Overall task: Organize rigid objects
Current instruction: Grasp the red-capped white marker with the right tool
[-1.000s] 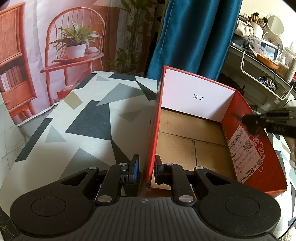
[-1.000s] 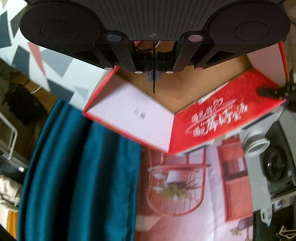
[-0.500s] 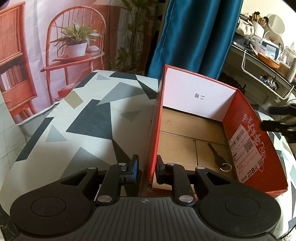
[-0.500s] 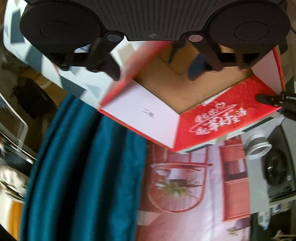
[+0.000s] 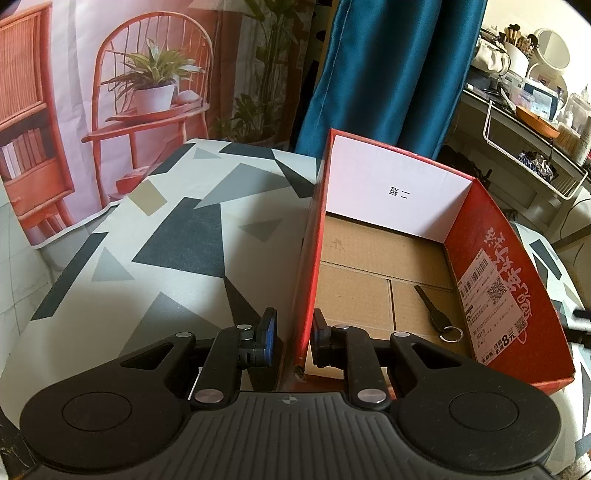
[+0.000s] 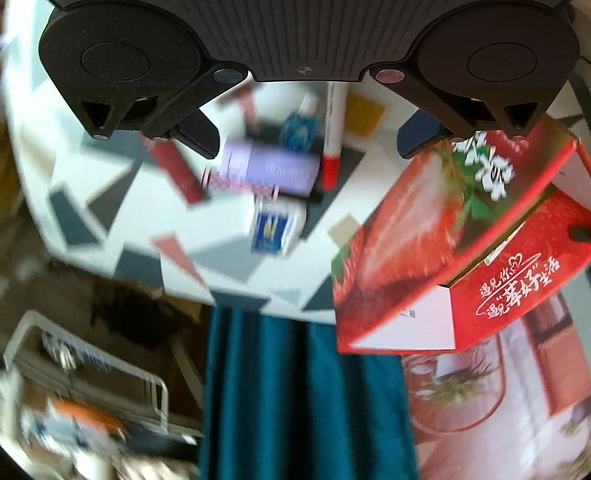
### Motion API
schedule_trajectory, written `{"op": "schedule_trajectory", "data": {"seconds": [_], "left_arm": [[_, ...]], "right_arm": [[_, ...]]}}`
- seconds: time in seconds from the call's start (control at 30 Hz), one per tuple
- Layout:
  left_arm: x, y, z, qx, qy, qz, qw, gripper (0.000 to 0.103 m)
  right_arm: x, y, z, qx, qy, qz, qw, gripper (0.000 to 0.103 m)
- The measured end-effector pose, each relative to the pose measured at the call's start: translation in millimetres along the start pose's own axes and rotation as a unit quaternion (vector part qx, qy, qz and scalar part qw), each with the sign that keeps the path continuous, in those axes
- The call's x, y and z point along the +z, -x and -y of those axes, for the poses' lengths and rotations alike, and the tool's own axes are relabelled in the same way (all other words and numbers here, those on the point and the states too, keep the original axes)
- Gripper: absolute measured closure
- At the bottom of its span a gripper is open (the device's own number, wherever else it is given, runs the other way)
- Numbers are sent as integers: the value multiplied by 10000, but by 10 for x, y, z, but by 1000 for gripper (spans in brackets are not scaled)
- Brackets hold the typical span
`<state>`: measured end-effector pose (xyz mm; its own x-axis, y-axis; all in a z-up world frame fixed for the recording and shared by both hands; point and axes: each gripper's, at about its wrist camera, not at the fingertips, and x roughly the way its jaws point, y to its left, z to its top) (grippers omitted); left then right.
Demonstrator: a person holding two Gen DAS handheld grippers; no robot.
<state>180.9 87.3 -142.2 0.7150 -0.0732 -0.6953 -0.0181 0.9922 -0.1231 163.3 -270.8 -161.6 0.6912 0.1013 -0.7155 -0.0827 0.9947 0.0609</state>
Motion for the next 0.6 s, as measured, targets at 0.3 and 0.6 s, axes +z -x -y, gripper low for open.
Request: {"op": "schedule_trajectory", "data": {"seconds": [0.3, 0.6], "left_arm": [[11, 3, 22, 50, -109, -18, 9999, 82], [11, 0, 29, 99, -128, -31, 9999, 82]], "right_arm": [[-206, -247, -199, 7, 643, -413, 9971, 58], [-39, -591, -377, 41, 859, -616, 9944, 84]]}}
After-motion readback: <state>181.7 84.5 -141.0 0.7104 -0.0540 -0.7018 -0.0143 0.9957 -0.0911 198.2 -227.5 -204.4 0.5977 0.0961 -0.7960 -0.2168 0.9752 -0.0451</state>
